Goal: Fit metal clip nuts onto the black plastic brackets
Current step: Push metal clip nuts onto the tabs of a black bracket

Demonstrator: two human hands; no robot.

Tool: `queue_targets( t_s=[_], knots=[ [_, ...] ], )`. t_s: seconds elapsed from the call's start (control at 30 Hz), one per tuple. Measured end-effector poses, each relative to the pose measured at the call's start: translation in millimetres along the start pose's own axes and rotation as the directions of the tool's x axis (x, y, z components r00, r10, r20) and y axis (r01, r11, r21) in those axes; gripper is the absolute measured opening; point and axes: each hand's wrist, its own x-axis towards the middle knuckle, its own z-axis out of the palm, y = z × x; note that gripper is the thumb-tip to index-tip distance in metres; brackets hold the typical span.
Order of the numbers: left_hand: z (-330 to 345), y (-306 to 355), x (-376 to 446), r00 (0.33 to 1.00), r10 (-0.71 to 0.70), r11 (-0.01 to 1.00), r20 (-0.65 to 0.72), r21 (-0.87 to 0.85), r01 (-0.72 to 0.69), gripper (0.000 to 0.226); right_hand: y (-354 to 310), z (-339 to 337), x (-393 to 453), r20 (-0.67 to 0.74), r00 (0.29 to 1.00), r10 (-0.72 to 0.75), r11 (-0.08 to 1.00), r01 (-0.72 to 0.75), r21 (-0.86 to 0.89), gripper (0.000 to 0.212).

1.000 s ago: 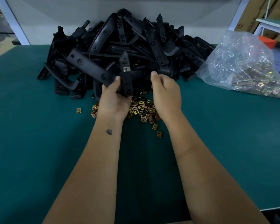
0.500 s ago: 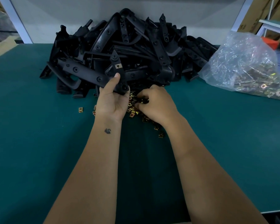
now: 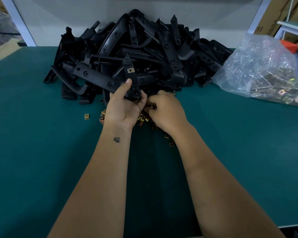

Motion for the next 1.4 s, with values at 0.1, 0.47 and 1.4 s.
queue_targets(
  t_s=[0.1,0.47,1.4],
  knots=[
    [0,1,-1,1.0,-0.012,0.999,-0.007,0.038,0.012,0.032,-2,-4,0,-0.099,0.993,0.059,0.961,-0.03,0.276,0.015],
    [1,-5,0,0.997,0.077,0.991,-0.026,0.108,-0.074,0.058,-2,-20,2,-0.05,0.928,0.369,0.402,-0.111,0.909,0.014],
    [-1,-13,1,0.995,-0.049,0.984,0.09,0.173,0.033,0.038,1,-23,3,-0.034,0.942,0.334,0.224,-0.044,0.973,0.02]
  ],
)
